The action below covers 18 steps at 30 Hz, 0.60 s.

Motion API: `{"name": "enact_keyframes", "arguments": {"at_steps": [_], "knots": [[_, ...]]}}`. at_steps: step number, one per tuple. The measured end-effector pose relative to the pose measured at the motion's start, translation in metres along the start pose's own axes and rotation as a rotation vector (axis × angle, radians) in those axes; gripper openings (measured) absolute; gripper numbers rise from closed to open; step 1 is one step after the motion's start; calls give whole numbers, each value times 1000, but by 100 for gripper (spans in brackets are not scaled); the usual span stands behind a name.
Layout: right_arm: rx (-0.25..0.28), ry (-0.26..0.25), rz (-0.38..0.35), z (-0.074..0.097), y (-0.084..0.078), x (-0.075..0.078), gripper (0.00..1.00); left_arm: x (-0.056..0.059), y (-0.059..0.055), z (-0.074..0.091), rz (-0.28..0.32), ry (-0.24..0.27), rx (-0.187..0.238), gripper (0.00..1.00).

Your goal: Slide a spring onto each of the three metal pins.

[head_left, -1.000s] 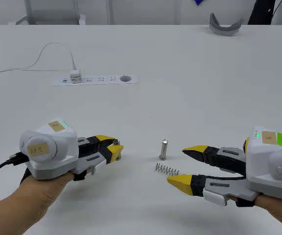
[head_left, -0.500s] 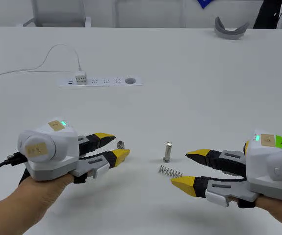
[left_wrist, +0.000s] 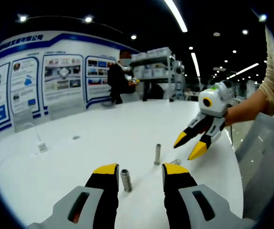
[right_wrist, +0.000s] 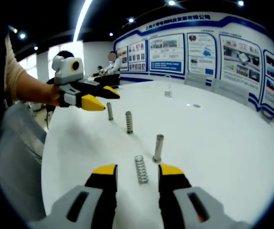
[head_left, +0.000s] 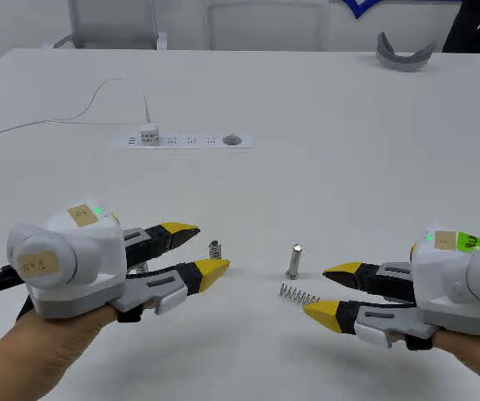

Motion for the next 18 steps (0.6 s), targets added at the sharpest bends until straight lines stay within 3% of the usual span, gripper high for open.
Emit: {"name": "enact_keyframes", "arguments": {"at_steps": [9,18], "knots": [[-42,20,16,-11,-6,4,31,7,-2,17,-2,-12,-5,38],[-88,25,26,-15,-15,5,25,11,-15,34,21,-13,-35,37]]}}
Point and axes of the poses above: the centre of the closed fingertips' face, and the gripper's own axes: z roughly backward along the fingers, x roughly to its right, y roughly out of its top, the point moved 9 cm from there along z, roughly backward along the fingers, and after that the axes turned 8 degrees about z, right-handed, at the moved point
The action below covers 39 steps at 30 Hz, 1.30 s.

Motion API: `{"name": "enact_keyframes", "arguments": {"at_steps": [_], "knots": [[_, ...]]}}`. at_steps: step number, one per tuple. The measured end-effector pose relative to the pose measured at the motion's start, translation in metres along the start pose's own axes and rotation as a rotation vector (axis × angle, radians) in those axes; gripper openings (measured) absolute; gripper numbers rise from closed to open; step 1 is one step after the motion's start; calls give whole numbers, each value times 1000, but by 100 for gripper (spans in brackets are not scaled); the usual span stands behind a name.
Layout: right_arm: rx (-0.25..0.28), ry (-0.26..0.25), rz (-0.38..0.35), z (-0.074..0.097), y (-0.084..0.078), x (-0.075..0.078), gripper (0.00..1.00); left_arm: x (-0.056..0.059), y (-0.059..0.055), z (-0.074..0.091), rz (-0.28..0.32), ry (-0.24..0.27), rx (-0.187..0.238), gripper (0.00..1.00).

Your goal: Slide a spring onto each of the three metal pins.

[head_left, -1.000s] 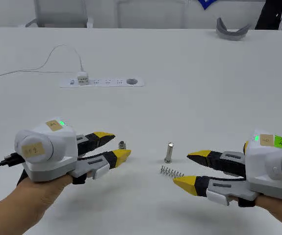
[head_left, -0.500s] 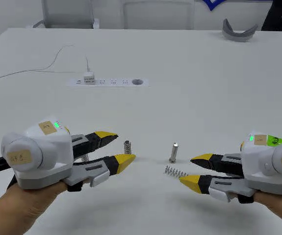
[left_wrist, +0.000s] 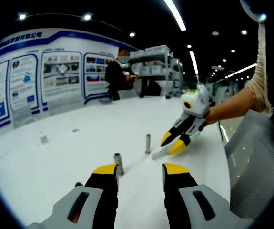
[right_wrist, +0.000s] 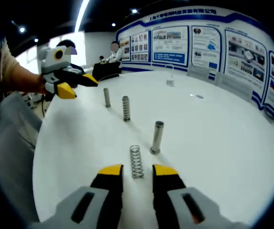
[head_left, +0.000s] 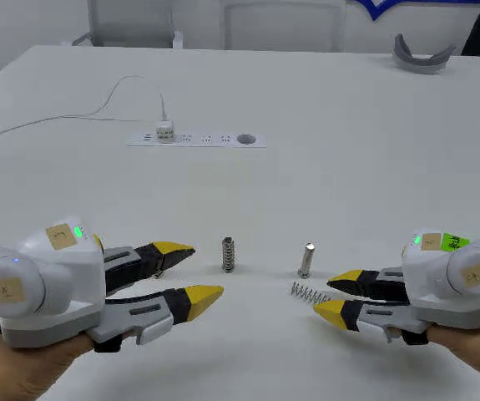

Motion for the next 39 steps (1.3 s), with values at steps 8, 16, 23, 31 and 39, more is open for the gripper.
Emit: {"name": "enact_keyframes", "arguments": {"at_steps": [8,16,23,31,39], "knots": [[-29,0,10,-2,-5,-1,20,1,-9,5,29,-2,-14,37],[-40,8,38,-6,-5,-2,14,3,-13,6,35,-13,-25,35],[-47,7,49,-2,0,-3,12,5,-14,-1,22,-43,-43,34],[-33,47,78,6,18,-11,11,12,-13,-20,-17,-106,-75,32],[-10,179,163,18,42,-28,11,24,-15,-31,-89,-177,-114,30]]}}
Point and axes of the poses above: the centre of the closed fingertips' face, and the gripper's own axes: z roughly backward along the fingers, x roughly to its right, y roughly out of its top, the point moved 9 cm from there along z, roughly backward along the fingers, and after that the axes turned 8 degrees about z, right-handed, at the moved point
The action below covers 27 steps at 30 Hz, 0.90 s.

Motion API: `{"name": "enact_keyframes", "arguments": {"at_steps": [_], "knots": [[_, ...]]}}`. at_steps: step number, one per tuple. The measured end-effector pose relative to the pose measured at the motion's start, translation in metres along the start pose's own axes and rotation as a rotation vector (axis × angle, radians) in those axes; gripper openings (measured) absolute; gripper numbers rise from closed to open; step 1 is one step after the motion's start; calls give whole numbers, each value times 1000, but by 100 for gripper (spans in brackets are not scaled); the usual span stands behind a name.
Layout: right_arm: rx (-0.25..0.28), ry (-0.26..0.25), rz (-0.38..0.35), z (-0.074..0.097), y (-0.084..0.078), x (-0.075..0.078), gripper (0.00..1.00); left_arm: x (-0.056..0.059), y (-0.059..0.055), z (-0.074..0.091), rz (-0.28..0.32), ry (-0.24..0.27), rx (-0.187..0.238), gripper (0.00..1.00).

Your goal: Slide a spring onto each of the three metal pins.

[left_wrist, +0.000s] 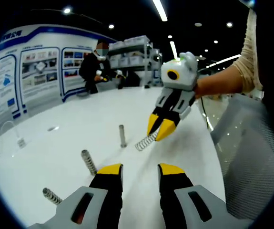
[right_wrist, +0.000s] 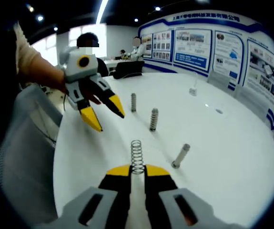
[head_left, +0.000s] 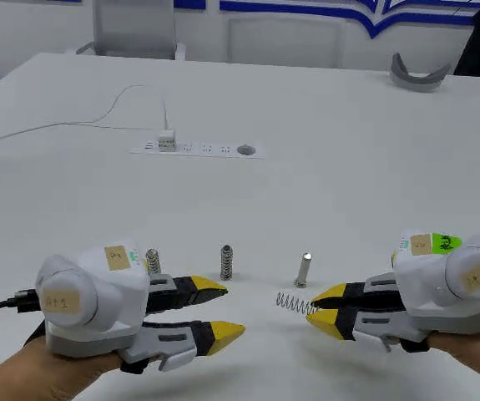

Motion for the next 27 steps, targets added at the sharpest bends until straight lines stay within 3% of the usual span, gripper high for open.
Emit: {"name": "enact_keyframes", "arguments": {"at_steps": [13,20,27], "knots": [[-23,145,128,-1,25,-19,11,17,5,-7,-87,-85,-23,25],[-52,184,176,-2,31,-24,11,25,6,-12,-136,-129,-44,19],[-79,197,208,1,35,-27,11,27,8,-14,-154,-139,-43,12]]}}
Point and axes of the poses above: the centre of the closed fingertips' face, and the gripper's own axes: z roughly backward along the fingers, x roughly to its right, y roughly out of its top, the point moved 9 cm from there along z, roughly backward along the fingers, and after that the axes turned 8 degrees about z, right-handed, at the moved point
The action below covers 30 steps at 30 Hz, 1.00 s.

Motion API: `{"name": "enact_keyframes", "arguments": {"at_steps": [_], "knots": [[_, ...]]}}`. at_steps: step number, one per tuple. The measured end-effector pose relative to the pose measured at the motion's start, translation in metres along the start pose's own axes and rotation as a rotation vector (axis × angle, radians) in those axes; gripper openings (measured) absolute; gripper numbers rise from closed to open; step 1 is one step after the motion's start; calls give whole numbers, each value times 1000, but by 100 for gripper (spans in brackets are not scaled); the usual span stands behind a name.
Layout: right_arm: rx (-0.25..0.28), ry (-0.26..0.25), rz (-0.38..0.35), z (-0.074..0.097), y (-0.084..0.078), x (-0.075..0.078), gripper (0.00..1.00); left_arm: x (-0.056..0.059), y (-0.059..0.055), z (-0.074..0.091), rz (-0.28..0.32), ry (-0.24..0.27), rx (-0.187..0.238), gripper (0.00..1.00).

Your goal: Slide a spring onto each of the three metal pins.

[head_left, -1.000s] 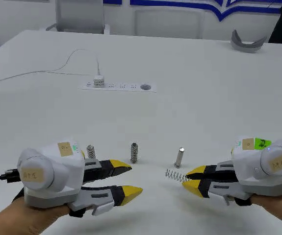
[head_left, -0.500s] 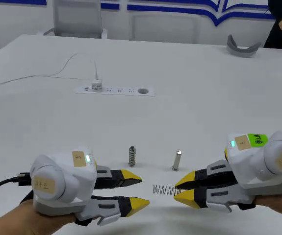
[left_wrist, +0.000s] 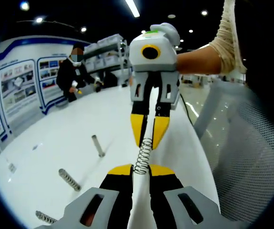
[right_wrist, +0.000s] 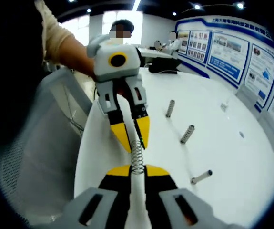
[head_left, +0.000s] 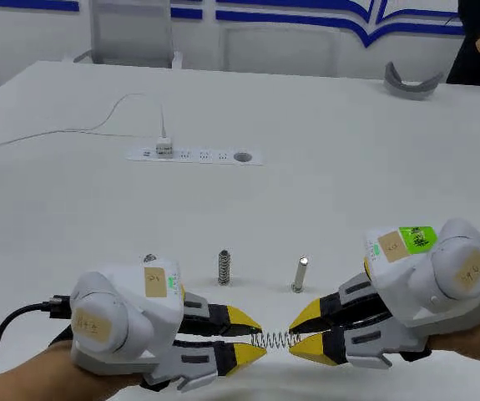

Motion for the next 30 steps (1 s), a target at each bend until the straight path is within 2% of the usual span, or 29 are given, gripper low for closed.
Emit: {"name": "enact_keyframes", "arguments": {"at_steps": [13,20,30], "knots": [[35,-22,22,9,26,4,11,0,2,-2,-14,5,-4,11],[54,-36,25,8,33,4,11,0,3,-4,-12,7,-1,11],[114,-65,-15,7,38,6,11,0,7,-8,-8,10,13,11]]}}
Point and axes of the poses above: the centre of the closed fingertips' face, and the gripper's own axes: z roughly backward along the fingers, x roughly to its right, y roughly out of its top, the point moved 9 cm from there along z, roughly backward along the fingers, and after that the axes turned 8 degrees about z, right-handed, at the moved point
